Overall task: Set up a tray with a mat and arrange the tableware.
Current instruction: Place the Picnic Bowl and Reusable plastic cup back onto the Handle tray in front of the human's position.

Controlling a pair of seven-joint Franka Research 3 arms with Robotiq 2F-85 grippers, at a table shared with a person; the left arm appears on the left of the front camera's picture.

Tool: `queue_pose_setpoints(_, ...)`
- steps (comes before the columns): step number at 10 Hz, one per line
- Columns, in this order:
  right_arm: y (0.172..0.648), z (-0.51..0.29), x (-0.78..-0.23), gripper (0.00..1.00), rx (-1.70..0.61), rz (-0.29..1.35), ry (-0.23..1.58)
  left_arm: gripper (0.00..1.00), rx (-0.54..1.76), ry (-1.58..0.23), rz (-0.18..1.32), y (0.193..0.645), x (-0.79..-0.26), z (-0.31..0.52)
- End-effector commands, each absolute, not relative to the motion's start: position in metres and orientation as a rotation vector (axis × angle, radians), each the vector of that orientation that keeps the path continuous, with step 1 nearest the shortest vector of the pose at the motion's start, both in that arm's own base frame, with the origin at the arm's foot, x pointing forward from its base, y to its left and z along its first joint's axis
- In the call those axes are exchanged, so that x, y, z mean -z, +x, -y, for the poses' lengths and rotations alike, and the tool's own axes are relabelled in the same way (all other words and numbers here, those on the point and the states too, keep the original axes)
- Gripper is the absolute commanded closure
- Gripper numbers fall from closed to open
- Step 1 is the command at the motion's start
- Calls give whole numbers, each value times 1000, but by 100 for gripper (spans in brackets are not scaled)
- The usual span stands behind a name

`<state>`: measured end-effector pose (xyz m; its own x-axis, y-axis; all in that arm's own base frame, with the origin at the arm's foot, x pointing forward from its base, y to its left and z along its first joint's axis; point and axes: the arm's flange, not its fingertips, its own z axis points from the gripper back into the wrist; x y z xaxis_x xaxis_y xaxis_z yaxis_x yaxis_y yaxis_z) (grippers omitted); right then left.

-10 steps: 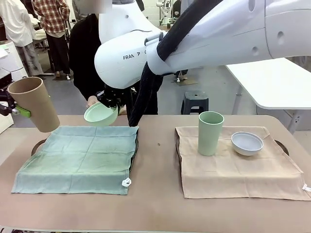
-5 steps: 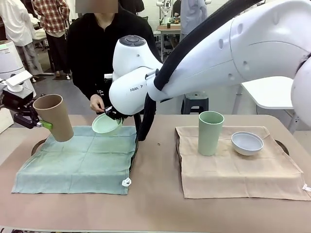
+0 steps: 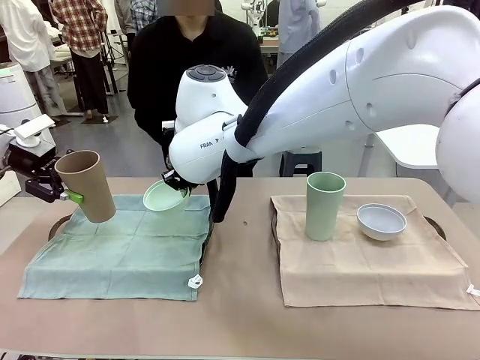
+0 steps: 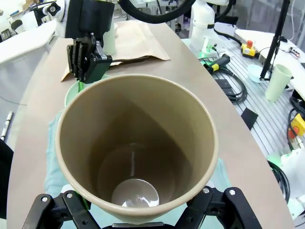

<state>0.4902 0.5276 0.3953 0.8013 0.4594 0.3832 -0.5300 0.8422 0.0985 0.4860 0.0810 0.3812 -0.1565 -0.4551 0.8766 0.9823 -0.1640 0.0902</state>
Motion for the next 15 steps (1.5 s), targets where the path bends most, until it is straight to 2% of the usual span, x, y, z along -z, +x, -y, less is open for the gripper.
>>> queue_pose_setpoints(1,495,-524,-382,94,-534,300,247,12,1583,-885,870,495,-371,-83)
queue_pose_setpoints(3,501,-530,-368,94,-578,304,267,12,1584,-823,877,503,-353,-79)
queue_pose_setpoints(5,510,-529,-359,94,-572,293,248,12,1578,-830,847,513,-339,-75)
queue_pose_setpoints(12,528,-525,-323,94,-568,245,257,12,1630,-878,920,524,-317,-72)
queue_pose_setpoints(13,528,-524,-322,81,-577,242,266,12,1627,-896,906,525,-313,-72)
queue_pose_setpoints(14,528,-524,-323,34,-578,243,273,0,1621,-905,909,524,-313,-73)
queue_pose_setpoints(15,527,-524,-326,21,-576,248,274,0,1616,-909,909,523,-315,-74)
